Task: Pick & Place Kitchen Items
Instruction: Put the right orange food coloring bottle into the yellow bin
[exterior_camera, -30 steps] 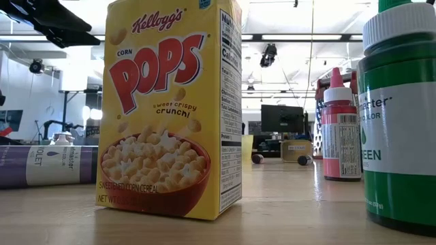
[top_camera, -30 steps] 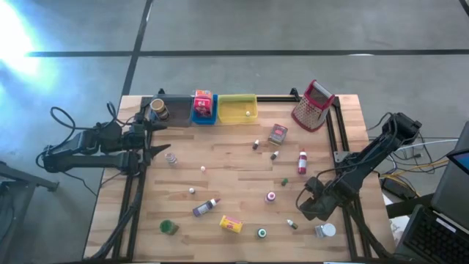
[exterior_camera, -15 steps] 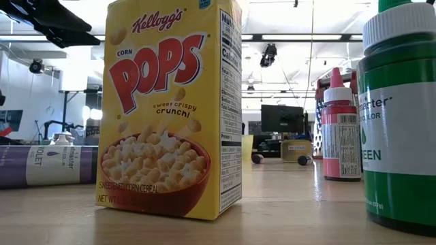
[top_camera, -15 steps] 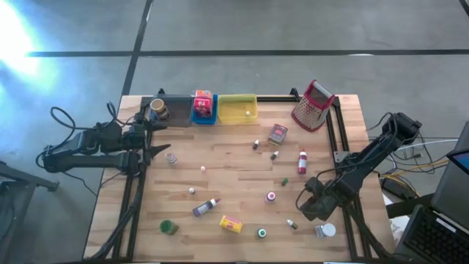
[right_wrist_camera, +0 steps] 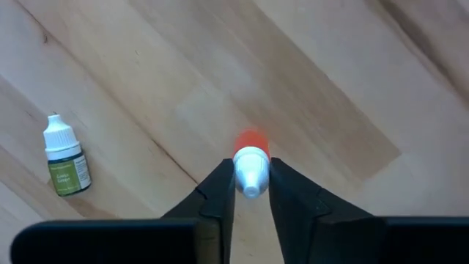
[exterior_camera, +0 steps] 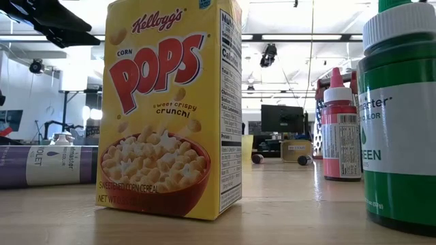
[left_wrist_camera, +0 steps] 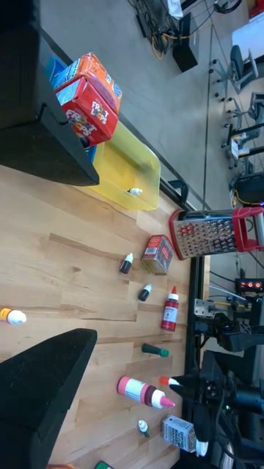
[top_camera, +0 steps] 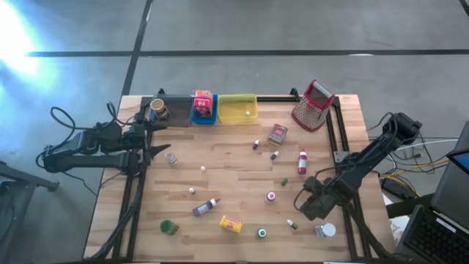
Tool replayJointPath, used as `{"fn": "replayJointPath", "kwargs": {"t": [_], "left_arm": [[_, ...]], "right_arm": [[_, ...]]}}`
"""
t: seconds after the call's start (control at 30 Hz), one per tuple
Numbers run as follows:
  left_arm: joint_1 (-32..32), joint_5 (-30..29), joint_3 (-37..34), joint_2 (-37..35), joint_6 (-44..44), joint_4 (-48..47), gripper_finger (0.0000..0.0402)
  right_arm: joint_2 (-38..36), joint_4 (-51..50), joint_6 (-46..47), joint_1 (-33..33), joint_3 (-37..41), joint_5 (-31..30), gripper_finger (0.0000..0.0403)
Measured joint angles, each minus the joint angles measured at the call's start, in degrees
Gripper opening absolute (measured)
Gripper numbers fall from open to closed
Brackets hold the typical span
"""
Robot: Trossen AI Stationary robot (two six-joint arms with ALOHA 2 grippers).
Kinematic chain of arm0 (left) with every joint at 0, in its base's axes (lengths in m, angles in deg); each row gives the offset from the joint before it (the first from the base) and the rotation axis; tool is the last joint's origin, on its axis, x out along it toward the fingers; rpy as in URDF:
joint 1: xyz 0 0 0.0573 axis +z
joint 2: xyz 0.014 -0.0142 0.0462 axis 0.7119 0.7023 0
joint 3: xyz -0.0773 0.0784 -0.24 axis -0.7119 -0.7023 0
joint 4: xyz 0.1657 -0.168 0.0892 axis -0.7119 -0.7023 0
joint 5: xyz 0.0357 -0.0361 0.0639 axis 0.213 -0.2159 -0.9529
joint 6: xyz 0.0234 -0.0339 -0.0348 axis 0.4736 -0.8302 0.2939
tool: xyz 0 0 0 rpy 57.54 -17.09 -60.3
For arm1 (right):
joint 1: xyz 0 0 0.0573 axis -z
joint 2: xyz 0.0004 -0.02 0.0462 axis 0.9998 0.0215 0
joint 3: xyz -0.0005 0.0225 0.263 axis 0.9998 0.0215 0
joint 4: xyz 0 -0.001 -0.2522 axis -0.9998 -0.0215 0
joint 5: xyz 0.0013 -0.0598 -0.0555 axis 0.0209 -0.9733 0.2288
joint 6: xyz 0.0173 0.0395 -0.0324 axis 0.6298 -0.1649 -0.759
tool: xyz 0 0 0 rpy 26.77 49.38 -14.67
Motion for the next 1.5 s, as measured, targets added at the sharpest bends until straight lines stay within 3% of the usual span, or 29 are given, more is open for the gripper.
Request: {"fn": "replayJointPath", "kwargs": {"t": [0.33, 0.57, 0.73, 1.0, 1.23, 1.5], "left_arm": [[0.0, 0.0, 0.0, 0.0, 0.0, 0.0, 0.0339], [0.0, 0.0, 0.0, 0.0, 0.0, 0.0, 0.0339], [0.0, 0.0, 0.0, 0.0, 0.0, 0.0, 0.0339], [0.0, 0.0, 0.0, 0.0, 0.0, 0.0, 0.0339], [0.0, 0.0, 0.0, 0.0, 0.0, 0.0, 0.0339], [0.0, 0.0, 0.0, 0.0, 0.0, 0.0, 0.0339]], "right_arm": [[0.0, -0.9, -13.5, 7.9, -2.3, 0.5, 0.0081], [0.0, -11.4, -26.2, 15.4, -9.3, 0.5, 0.0063], [0.0, -16.9, -35.7, 22.5, -15.1, -0.2, 0.0071], [1.1, -17.8, -55.2, 37.1, -22.3, -0.6, 0.0066], [6.1, -17.8, -69.8, 48.1, -31.9, -0.6, 0.0073], [17.6, -18.2, -85.8, 57.3, -46.8, 0.0, 0.0064]]}}
